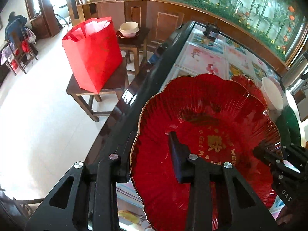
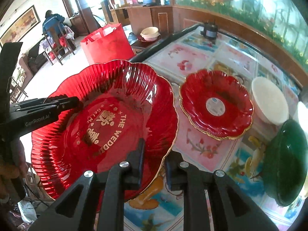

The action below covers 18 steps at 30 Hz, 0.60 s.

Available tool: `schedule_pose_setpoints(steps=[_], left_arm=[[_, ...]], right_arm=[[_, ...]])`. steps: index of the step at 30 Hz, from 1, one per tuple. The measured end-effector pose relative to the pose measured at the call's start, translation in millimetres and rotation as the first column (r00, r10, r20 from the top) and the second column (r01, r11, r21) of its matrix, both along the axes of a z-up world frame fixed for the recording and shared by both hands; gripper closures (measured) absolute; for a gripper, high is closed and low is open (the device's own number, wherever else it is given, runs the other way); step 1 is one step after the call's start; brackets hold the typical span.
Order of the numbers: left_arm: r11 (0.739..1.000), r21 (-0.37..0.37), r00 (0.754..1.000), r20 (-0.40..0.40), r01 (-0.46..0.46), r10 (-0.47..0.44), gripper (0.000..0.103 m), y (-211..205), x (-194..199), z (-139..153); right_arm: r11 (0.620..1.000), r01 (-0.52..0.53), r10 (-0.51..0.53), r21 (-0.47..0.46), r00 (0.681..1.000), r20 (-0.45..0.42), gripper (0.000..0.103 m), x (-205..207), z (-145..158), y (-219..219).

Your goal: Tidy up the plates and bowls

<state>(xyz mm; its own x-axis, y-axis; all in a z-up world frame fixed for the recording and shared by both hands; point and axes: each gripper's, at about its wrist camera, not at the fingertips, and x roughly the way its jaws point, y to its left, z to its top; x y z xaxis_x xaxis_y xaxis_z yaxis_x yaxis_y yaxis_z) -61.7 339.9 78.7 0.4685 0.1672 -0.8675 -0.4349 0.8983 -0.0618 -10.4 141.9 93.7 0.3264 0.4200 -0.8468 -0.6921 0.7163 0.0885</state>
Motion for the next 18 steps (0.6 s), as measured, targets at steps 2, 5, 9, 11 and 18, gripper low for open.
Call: schedule_pose_setpoints(steps=[2,5,9,11,18], left_arm=[[1.0,0.011,1.0,-0.012,-0.002,0.002,0.071,1.3,3.7,-8.9],[1.0,0.008,1.0,-0.021,-0.003,0.003,0.071,2.4,12.1,-22.4],[1.0,0.018,0.999,-0.03,0.015,-0.014,0.071,0.9,24.0,-35.1],[0.999,0.027,0.999,-0.038,0.025,-0.024,0.071,-0.2,28.5,-41.0],[0.999,0.011,0.998,-0.059,0.035,-0.034,0.07,1.0,31.3,-55.6]], right_arm=[[1.0,0.0,0.0,-0.008,1.0,0.01,0.084,-1.6,-2.7,4.0],[1.0,0.015,-0.014,-0.026,1.0,0.016,0.084,2.7,-12.8,9.1],[0.998,0.036,-0.035,-0.052,0.999,0.004,0.084,13.5,-27.4,10.5],[0.997,0.047,-0.048,-0.057,0.999,-0.01,0.083,17.6,-34.1,10.0],[0.996,0.055,-0.059,-0.074,0.997,-0.048,0.083,19.9,-51.1,7.0]])
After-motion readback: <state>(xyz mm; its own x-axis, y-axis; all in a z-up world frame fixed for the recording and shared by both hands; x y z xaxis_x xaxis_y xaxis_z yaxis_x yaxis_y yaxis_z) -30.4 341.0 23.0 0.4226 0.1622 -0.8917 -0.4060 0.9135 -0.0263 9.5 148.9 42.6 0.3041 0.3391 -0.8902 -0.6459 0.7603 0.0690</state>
